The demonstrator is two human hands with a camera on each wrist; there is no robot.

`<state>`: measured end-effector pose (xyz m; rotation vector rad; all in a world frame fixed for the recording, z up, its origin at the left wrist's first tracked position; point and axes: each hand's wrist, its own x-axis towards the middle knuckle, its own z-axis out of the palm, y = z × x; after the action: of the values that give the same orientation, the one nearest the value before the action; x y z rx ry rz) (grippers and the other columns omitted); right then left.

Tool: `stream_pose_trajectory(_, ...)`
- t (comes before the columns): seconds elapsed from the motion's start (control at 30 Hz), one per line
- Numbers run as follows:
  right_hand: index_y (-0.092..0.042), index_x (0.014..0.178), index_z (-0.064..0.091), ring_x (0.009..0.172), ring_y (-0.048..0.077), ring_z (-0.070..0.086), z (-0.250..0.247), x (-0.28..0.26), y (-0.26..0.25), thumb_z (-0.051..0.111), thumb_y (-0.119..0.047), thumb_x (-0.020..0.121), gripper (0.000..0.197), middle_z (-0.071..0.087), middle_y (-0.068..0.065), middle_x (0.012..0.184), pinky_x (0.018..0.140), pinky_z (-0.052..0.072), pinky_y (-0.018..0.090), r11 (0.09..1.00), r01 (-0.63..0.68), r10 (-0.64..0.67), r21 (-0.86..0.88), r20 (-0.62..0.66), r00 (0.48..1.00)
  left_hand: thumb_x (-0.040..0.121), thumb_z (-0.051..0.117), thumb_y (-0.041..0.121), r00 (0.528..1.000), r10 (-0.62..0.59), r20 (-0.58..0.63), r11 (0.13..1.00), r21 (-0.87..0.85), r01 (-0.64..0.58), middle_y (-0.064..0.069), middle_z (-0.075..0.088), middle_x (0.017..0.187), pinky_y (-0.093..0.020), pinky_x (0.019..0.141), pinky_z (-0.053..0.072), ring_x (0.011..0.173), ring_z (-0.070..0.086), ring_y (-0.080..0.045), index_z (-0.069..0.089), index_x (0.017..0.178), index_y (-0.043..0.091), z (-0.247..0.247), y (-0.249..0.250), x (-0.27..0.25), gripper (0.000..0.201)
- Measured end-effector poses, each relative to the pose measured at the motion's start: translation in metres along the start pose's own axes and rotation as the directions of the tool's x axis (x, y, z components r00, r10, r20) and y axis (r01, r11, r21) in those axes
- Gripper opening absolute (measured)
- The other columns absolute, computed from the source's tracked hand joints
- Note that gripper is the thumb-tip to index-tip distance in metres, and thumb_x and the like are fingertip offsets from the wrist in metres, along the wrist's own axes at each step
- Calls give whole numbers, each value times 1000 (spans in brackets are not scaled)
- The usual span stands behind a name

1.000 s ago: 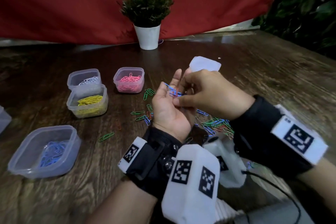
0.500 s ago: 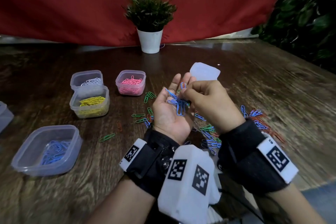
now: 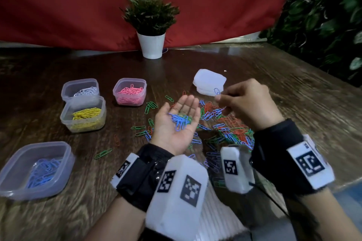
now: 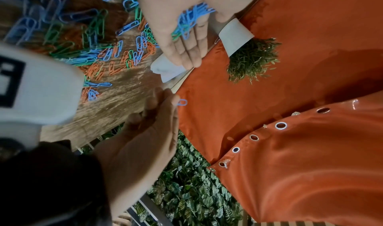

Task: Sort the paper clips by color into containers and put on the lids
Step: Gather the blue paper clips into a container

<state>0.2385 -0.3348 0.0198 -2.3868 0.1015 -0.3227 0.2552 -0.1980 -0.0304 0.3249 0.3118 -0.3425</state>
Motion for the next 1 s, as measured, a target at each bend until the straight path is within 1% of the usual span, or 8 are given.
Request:
stream_pose_trajectory(0.33, -12, 59, 63, 38, 3, 39, 1, -4, 15, 67, -20, 83, 26, 46, -4, 45, 42, 29, 12, 994, -26, 12, 109, 123, 992, 102, 23, 27, 1000, 7, 24, 1000, -12, -7, -19, 67, 99, -39, 78, 46, 102, 58, -30, 59, 93, -4, 1, 7, -1, 48)
stream_pose_trajectory(0.43, -11, 74, 65, 38, 0, 38, 6, -13, 0, 63, -4, 83, 12, 48, 2, 53, 39, 33, 10, 873, -60, -83, 484, 269, 960, 101, 22, 26, 997, -23, 73, 999, 47, 20, -19, 67, 97, -36, 71, 52, 92, 61, -31, 58, 98, -3, 3, 3, -3, 47)
stream_pose_trajectory(0.57, -17, 74, 60, 49, 6, 48, 28, -16, -12, 73, -4, 75, 18, 55, 1, 60, 50, 42, 25, 935, 115, -196, 336, 221, 955, 99, 22, 29, 994, -66, 86, 992, 109, 57, -19, 62, 95, -23, 51, 54, 62, 67, -25, 58, 102, -2, 2, 0, -5, 48)
stream_pose_trajectory(0.63, -15, 73, 62, 55, 5, 51, 26, -14, -13, 75, -12, 74, 14, 60, -4, 63, 55, 45, 27, 951, 189, -229, 243, 149, 962, 99, 22, 29, 995, -68, 76, 992, 110, 60, -16, 63, 96, -24, 58, 52, 74, 63, -22, 59, 100, -1, 0, 2, -3, 48)
stream_pose_trajectory(0.73, -16, 74, 60, 44, -3, 47, -11, 0, -2, 66, -10, 83, 12, 55, -11, 50, 42, 34, 10, 886, 167, -150, 433, -74, 986, 100, 20, 25, 990, -63, 129, 998, -9, 65, -23, 68, 96, -44, 73, 49, 104, 59, -31, 57, 99, -6, -1, 7, 0, 49)
stream_pose_trajectory(0.87, -11, 71, 63, 37, -2, 41, -37, 8, 8, 65, -5, 82, 12, 53, -9, 44, 38, 28, 7, 935, 138, -147, 327, 4, 989, 99, 21, 25, 975, -82, 208, 997, 31, 77, -19, 59, 115, -47, 86, 41, 126, 46, -34, 56, 108, -6, 3, 5, -3, 48)
stream_pose_trajectory(0.93, -10, 73, 68, 38, -1, 42, -19, 4, -2, 69, -7, 79, 7, 53, -9, 46, 41, 28, 6, 963, 168, -199, 211, 134, 971, 99, 21, 24, 972, -80, 220, 996, 58, 68, -20, 59, 116, -45, 90, 42, 116, 54, -35, 56, 107, -7, 4, 1, -5, 47)
stream_pose_trajectory(1.0, -12, 74, 70, 44, 0, 45, 3, -1, -10, 71, -10, 78, 4, 56, -8, 52, 47, 34, 11, 972, 189, -220, 143, 248, 943, 98, 22, 23, 973, -63, 224, 997, 65, 50, -19, 63, 110, -34, 73, 53, 84, 67, -30, 55, 107, -7, 5, -1, -5, 46)
